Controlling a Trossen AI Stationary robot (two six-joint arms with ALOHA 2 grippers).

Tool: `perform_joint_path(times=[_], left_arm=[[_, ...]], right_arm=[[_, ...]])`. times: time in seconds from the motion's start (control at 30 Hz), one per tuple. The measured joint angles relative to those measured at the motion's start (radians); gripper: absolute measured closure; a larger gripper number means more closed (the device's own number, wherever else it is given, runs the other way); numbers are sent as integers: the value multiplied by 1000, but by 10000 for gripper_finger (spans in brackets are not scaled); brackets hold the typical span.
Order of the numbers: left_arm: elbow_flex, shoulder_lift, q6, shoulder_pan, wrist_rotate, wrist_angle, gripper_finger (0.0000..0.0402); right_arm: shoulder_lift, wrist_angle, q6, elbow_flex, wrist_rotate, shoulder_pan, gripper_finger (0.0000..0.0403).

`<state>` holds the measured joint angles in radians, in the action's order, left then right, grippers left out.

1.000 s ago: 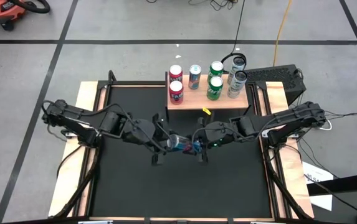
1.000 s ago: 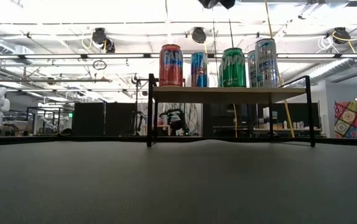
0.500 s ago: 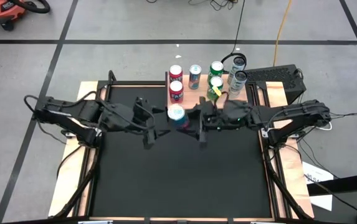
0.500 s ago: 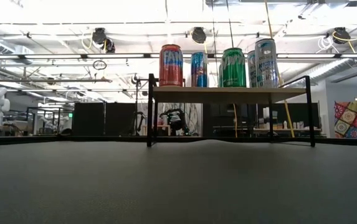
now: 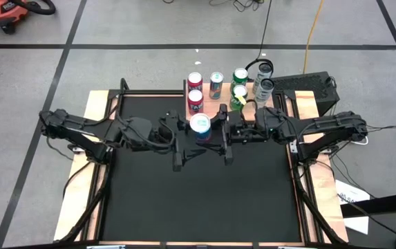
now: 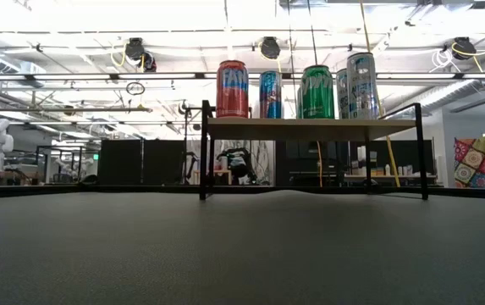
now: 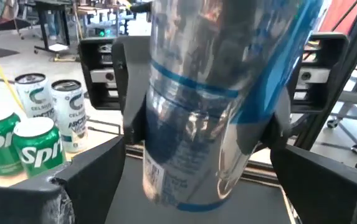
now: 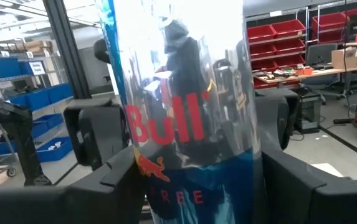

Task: Place canned beverage on shelf
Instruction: Put the blue soda can on the shelf aligned with the other blue soda can

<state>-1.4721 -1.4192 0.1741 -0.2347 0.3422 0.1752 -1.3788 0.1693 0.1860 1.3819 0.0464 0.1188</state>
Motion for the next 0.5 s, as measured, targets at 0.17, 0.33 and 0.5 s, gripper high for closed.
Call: perform_joint_path(times=[0.17, 0.33, 0.5], left_arm=[[6, -35, 0, 0, -15, -12, 29], [6, -41, -1, 5, -30, -38, 101], [6, -36, -8, 6, -31, -32, 158]], right_arm=[[0, 17, 6, 0, 0, 0, 170], [0, 32, 18, 0, -26, 1, 169], [0, 26, 25, 0, -27, 1, 168]])
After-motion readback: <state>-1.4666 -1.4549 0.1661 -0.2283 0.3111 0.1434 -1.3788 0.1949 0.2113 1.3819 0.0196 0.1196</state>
